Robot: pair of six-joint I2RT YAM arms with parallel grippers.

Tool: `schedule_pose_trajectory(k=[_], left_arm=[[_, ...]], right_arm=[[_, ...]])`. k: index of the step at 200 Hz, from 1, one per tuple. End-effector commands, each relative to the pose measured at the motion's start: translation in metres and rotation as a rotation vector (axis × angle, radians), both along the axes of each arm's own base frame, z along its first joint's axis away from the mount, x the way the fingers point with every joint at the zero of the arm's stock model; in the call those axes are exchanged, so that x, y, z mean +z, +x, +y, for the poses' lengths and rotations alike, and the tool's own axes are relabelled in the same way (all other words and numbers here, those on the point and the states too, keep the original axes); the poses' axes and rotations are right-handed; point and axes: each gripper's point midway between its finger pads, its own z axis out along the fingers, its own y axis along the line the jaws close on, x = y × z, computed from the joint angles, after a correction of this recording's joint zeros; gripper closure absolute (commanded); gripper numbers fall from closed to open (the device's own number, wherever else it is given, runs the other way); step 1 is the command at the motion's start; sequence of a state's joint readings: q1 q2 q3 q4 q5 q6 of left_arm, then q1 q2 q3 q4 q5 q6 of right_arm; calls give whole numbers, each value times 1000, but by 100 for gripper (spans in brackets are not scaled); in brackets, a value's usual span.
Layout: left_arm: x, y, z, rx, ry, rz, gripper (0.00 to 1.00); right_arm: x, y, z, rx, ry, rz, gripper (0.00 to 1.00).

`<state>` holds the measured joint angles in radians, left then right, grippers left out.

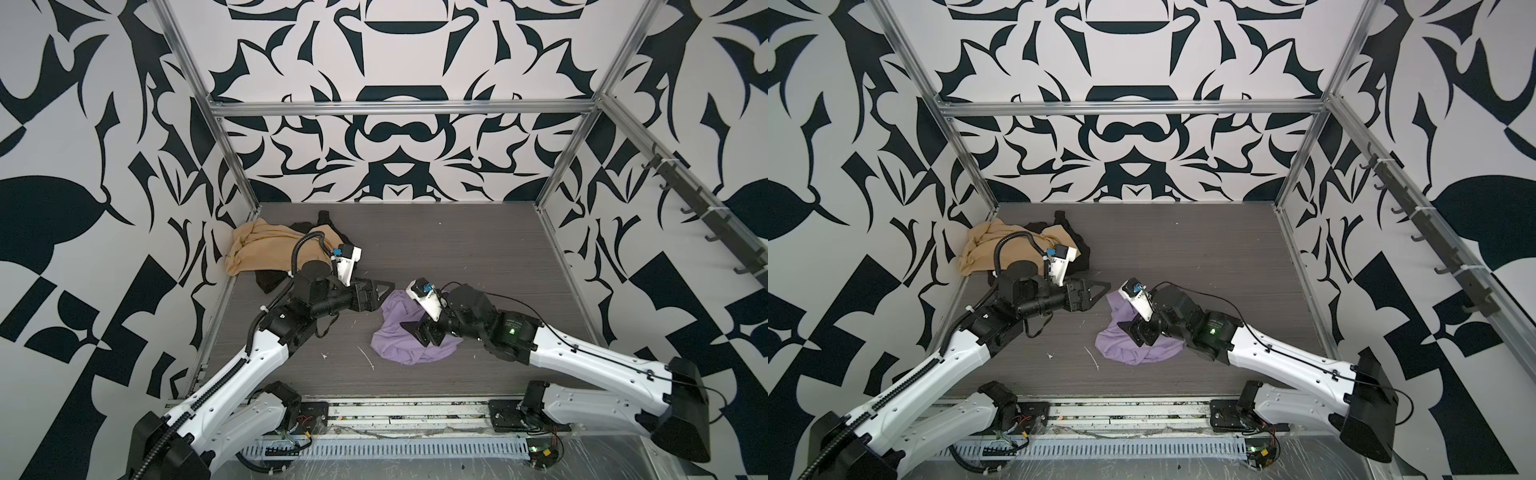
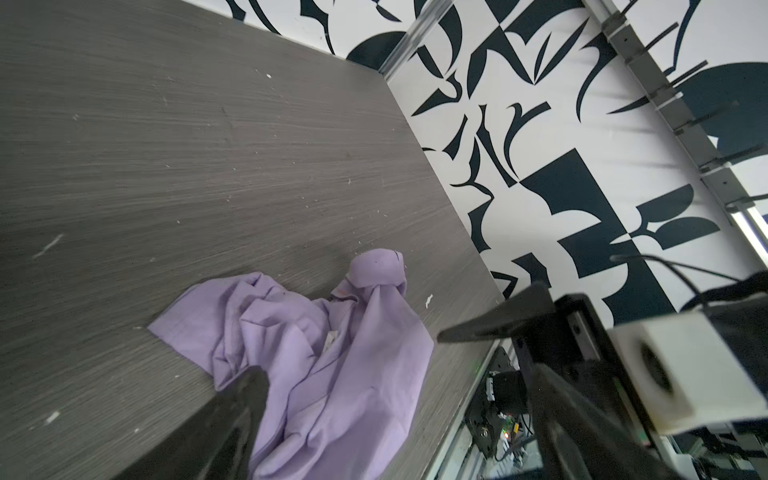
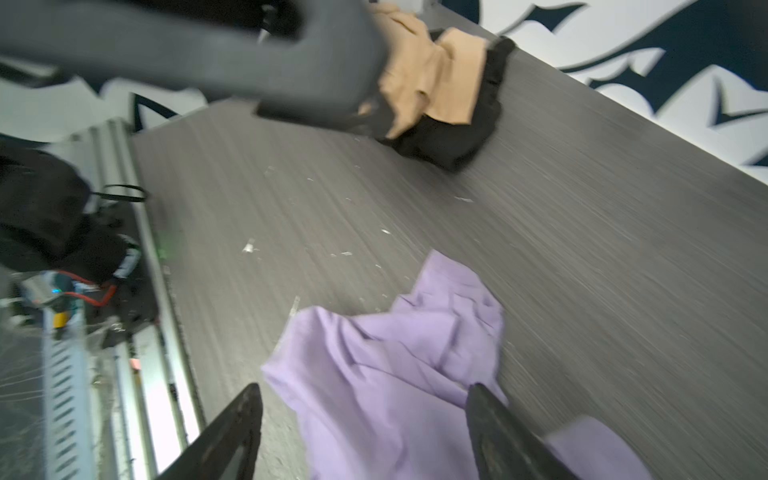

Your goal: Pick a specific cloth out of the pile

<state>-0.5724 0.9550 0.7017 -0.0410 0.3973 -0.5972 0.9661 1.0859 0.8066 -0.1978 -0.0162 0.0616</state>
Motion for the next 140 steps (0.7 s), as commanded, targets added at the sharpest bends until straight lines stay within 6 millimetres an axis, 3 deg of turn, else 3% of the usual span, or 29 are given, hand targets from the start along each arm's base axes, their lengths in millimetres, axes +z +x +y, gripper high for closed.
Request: schedule_pose_trajectory(k=[1, 47, 78, 140], left_arm=[[-12, -5, -7, -14, 10, 60, 0], [-43, -24, -24, -30, 94, 156, 0], [-60, -24, -28, -19, 110, 218, 0], [-87, -26, -35, -31, 105, 311, 0]], right_arm=[[-6, 17, -34, -154, -116, 26, 21], [-10, 40, -69, -304, -57, 116, 21], [-14, 52, -90, -383, -30, 149, 21], [-32, 69, -101, -431, -21, 299, 18]])
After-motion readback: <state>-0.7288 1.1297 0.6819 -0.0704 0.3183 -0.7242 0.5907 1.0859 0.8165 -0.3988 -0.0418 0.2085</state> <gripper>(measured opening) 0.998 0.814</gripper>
